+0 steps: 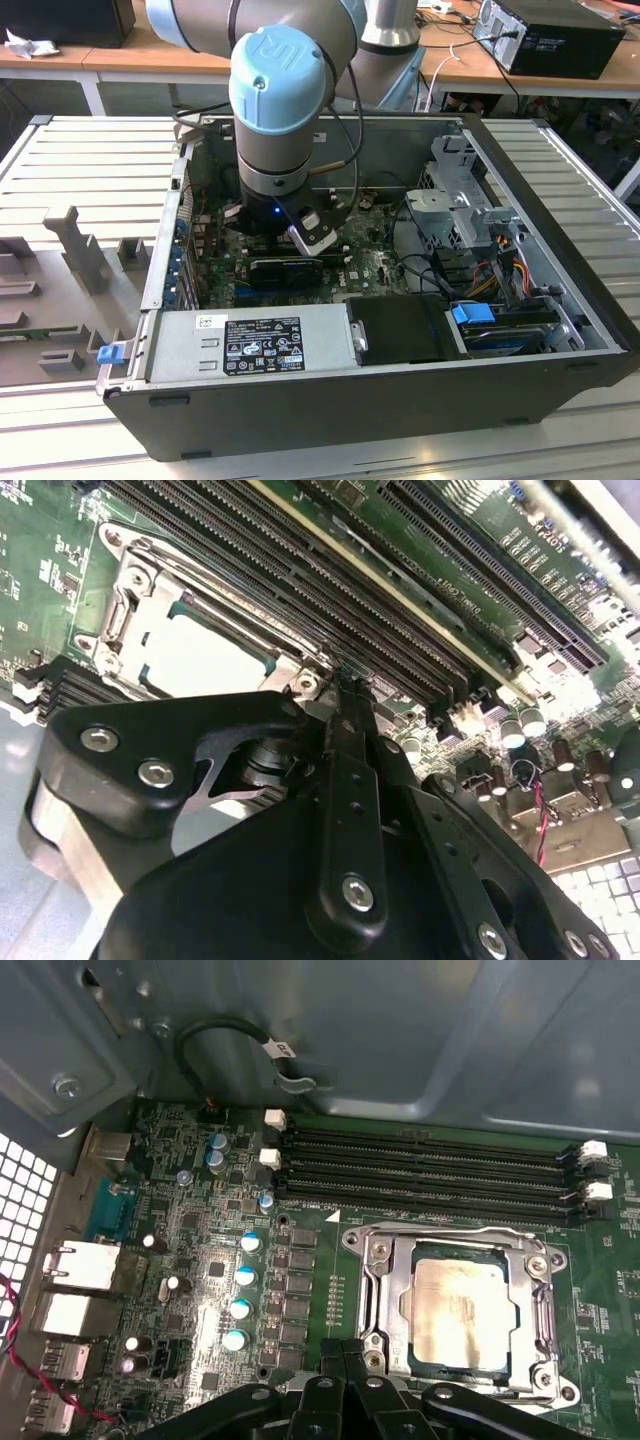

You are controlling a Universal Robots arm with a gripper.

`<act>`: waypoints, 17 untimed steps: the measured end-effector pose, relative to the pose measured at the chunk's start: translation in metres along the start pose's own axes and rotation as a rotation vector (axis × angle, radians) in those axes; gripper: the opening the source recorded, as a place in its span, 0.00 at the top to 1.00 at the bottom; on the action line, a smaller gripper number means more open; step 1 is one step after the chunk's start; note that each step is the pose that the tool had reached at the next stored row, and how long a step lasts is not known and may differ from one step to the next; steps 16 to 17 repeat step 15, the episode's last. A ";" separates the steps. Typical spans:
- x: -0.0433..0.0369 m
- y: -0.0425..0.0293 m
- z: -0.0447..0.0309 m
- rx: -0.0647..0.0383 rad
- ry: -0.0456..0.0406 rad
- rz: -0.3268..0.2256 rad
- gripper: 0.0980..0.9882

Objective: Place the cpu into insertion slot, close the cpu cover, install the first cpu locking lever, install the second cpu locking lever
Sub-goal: 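Install the second cpu locking lever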

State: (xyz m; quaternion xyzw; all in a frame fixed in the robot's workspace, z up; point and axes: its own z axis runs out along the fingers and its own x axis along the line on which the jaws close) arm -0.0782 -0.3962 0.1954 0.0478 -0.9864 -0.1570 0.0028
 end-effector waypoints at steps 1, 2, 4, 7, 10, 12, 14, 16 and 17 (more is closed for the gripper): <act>0.0007 -0.0002 0.0005 0.000 0.0002 0.000 0.99; 0.0010 -0.0001 0.0005 0.000 0.0003 0.000 0.99; 0.0012 0.0003 -0.0009 0.000 0.0002 0.000 0.99; 0.0011 0.0055 -0.0129 0.000 0.0000 0.000 0.99; 0.0009 0.0095 -0.0247 0.000 0.0002 0.000 0.99; 0.0009 0.0118 -0.0316 0.000 0.0001 0.000 0.99; 0.0008 0.0129 -0.0351 -0.001 0.0000 0.000 0.99; 0.0008 0.0130 -0.0352 -0.001 0.0000 0.000 0.99; 0.0008 0.0130 -0.0352 -0.001 0.0000 0.000 0.99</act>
